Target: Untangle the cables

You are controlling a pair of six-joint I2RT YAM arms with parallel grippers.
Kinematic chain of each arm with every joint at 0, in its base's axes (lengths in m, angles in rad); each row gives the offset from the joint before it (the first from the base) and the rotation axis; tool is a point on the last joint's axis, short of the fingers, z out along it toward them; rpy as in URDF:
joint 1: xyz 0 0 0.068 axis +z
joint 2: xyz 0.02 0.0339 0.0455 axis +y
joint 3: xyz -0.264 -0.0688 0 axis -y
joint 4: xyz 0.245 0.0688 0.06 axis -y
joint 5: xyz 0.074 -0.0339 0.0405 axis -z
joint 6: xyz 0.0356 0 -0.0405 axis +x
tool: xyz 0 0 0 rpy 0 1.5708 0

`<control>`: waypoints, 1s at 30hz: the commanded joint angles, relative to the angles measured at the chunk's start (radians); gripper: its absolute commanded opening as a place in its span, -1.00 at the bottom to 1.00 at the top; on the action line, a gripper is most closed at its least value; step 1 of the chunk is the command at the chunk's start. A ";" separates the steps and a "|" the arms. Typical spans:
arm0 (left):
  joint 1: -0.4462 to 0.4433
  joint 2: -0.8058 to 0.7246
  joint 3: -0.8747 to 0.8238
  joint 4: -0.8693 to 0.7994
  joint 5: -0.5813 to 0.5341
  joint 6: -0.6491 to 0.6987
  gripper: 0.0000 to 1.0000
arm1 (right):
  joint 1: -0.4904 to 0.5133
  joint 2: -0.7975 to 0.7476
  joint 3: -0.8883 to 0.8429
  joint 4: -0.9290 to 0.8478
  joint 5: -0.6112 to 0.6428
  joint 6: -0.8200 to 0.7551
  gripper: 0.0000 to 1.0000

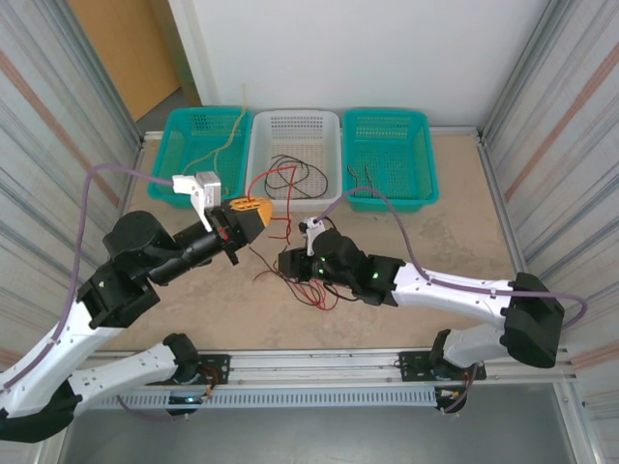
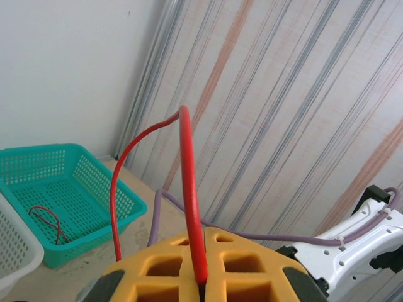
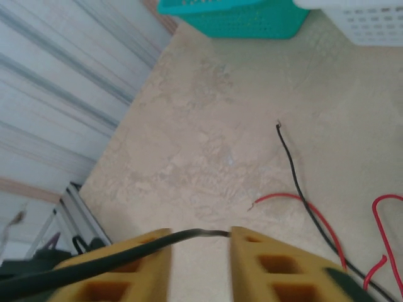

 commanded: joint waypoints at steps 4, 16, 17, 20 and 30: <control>-0.006 0.007 0.041 0.060 0.025 -0.018 -1.00 | -0.022 0.049 -0.044 0.053 -0.014 0.050 -0.81; -0.006 0.049 0.120 0.082 0.029 -0.027 -1.00 | -0.046 0.096 -0.149 0.063 0.004 0.168 -1.00; -0.005 0.051 0.126 0.083 0.028 -0.029 -1.00 | -0.047 0.099 -0.158 0.062 0.012 0.176 -1.00; -0.006 0.049 0.130 0.091 0.012 -0.033 -1.00 | -0.052 0.101 -0.194 0.094 0.013 0.198 -1.00; -0.006 0.056 0.133 0.081 -0.031 -0.051 -1.00 | 0.071 -0.106 -0.152 -0.014 0.190 -0.002 -0.41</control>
